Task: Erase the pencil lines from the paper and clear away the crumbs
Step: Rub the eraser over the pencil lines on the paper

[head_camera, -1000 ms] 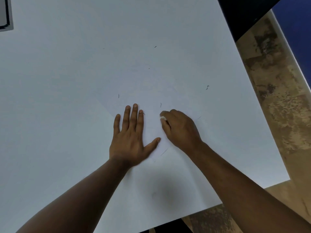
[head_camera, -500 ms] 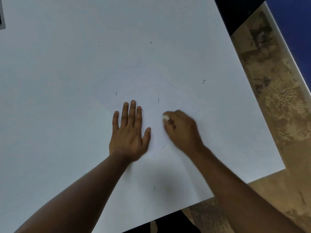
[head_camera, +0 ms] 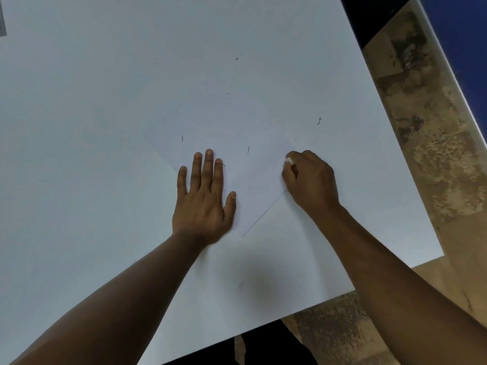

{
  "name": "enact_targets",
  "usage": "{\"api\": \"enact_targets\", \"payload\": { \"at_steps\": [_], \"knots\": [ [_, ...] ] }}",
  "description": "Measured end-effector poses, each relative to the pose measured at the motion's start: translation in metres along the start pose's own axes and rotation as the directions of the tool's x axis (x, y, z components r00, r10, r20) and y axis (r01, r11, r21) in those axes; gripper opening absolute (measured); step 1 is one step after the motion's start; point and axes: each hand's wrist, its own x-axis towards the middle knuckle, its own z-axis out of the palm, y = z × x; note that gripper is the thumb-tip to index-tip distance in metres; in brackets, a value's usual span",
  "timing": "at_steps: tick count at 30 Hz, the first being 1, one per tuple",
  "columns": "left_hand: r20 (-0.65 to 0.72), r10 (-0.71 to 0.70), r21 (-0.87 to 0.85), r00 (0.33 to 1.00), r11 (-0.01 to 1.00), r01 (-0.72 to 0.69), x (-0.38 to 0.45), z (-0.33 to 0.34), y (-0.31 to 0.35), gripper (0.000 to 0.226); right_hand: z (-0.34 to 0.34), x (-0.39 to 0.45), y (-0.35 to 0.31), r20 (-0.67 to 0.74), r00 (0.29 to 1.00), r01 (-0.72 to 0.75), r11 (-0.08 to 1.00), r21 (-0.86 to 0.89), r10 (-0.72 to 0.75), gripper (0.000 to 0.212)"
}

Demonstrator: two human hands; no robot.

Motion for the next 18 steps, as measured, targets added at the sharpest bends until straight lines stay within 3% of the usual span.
{"api": "enact_targets", "payload": {
  "at_steps": [4,7,10,12,15,18],
  "knots": [
    [-0.010,0.009,0.002,1.000,1.000,-0.009,0.000,0.001,0.000,0.076,0.009,-0.021,-0.032,0.033,0.995,0.090,0.984,0.155,-0.096,0.022],
    [-0.007,0.004,0.016,1.000,1.000,-0.004,0.000,0.001,0.000,0.076,0.021,-0.045,-0.060,0.130,0.962,0.218,0.962,0.164,-0.240,0.023],
    [-0.018,0.016,0.002,1.000,1.000,-0.016,0.000,0.002,0.000,0.075,0.019,-0.038,-0.043,0.025,0.950,0.308,0.948,0.082,-0.311,0.010],
    [-0.024,0.032,-0.012,0.999,0.999,-0.032,0.000,0.002,0.000,0.073,0.013,-0.021,-0.017,-0.066,0.976,0.210,0.977,0.047,-0.206,0.007],
    [-0.028,0.041,-0.014,0.999,0.999,-0.041,-0.002,0.002,-0.001,0.072,-0.002,-0.002,0.011,-0.011,1.000,-0.017,0.999,0.051,0.018,0.018],
    [-0.032,0.039,-0.029,0.999,0.999,-0.040,-0.001,0.003,-0.001,0.072,-0.009,-0.007,0.011,0.069,0.998,-0.025,0.984,0.178,0.012,0.018]
  ]
}}
